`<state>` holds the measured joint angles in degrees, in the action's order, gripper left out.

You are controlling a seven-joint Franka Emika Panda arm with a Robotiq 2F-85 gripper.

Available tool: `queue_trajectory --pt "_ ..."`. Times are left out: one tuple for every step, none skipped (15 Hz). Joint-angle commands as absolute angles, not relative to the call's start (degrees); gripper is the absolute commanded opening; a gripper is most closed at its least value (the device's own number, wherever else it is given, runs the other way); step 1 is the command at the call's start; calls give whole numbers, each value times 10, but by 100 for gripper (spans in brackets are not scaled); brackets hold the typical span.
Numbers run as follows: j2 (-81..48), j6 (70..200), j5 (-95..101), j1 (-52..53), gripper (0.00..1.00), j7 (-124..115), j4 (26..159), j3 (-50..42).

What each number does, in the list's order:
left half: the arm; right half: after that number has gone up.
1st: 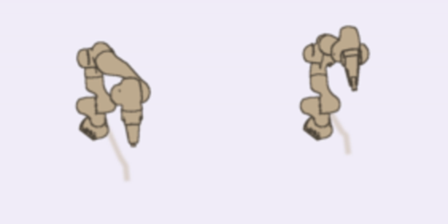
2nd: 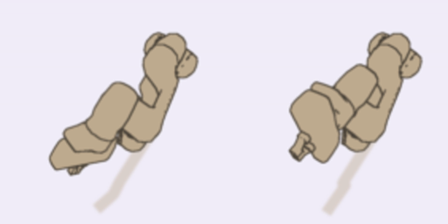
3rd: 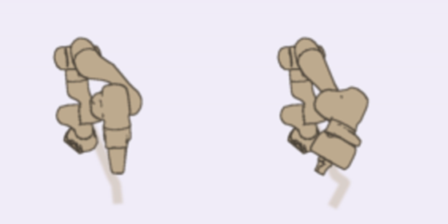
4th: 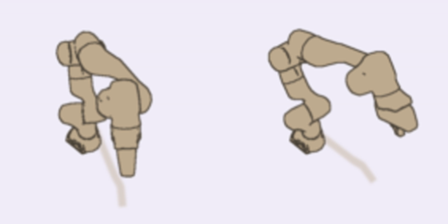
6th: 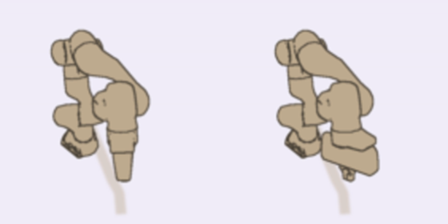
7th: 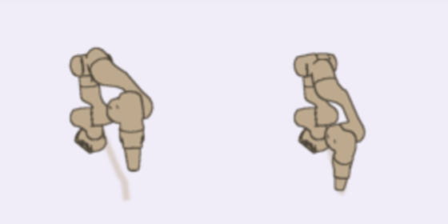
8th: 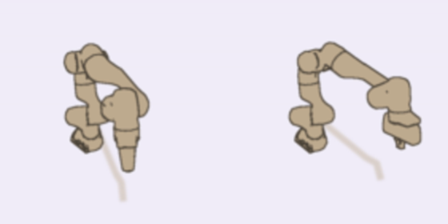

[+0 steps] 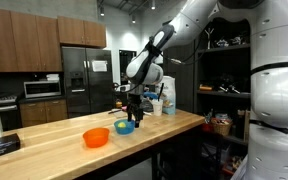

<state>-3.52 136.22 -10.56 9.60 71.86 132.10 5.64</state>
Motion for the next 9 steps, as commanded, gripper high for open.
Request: queue_trajectory --pt "-23 1466 -93 90 100 707 1355 73" --pt "-30 1488 -88 89 100 709 1355 75" --pt "-36 1507 -76 89 100 707 1357 77" --pt "-42 1519 -67 89 100 703 1357 79" --pt "-50 1521 -55 88 100 696 1355 80" --pt "-58 1514 -55 87 100 696 1351 81" --pt "-64 1499 -51 86 100 691 1347 82" --pt "-72 1488 -50 84 100 690 1344 82" --pt "-81 1485 -54 83 100 694 1342 84"
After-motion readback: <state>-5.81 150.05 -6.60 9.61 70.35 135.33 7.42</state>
